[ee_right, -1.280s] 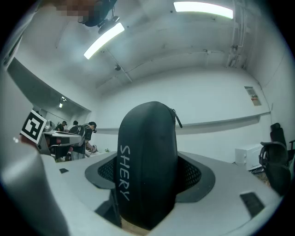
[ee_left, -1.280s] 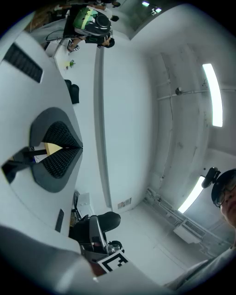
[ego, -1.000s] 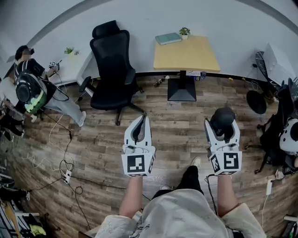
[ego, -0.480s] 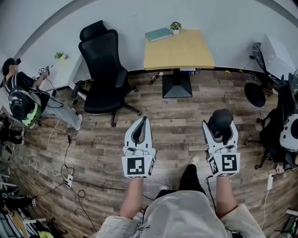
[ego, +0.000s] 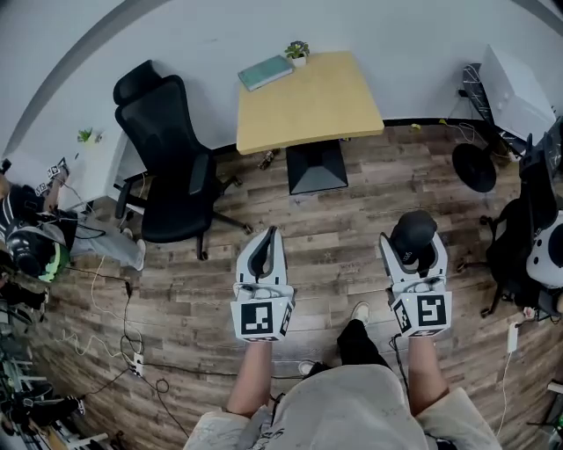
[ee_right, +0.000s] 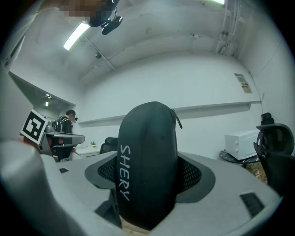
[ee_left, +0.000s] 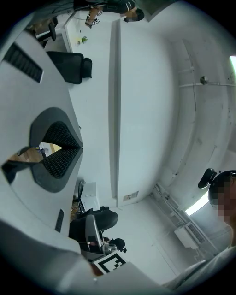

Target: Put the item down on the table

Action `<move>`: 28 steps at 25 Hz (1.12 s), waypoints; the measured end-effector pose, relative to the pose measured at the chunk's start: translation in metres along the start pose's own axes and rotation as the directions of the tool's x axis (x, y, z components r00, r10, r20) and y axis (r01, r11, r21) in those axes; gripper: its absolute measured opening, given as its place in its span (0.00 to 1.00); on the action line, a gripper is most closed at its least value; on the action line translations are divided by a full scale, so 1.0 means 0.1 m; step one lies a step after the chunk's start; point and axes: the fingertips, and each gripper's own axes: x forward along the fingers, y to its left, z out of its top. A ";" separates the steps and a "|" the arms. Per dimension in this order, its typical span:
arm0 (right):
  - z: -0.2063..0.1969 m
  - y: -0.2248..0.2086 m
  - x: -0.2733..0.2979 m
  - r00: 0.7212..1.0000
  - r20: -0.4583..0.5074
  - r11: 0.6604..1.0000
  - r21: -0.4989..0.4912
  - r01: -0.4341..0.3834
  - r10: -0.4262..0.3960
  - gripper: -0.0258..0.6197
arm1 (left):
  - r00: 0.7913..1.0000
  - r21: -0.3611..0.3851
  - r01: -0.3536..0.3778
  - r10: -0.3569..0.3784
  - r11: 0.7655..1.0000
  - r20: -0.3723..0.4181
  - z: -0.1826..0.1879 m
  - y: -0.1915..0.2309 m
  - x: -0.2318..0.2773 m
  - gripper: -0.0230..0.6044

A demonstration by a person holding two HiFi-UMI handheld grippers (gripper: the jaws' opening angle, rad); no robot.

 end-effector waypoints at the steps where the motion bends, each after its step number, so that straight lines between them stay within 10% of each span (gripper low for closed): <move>1: -0.02 -0.12 0.07 1.000 -0.003 1.000 0.002 0.004 -0.004 0.58 | 1.000 0.000 0.006 -0.006 1.000 -0.003 0.00 -0.06 0.14 0.05; 16: -0.13 -1.97 0.60 0.992 -0.018 0.991 0.058 0.123 -0.123 0.58 | 0.996 0.005 0.085 -0.085 0.996 0.005 0.14 -1.04 1.92 0.05; 28: -0.07 -2.49 0.83 0.987 -0.008 0.986 0.048 0.160 -0.160 0.58 | 0.994 0.003 0.102 -0.102 0.995 0.026 0.18 -1.23 2.44 0.05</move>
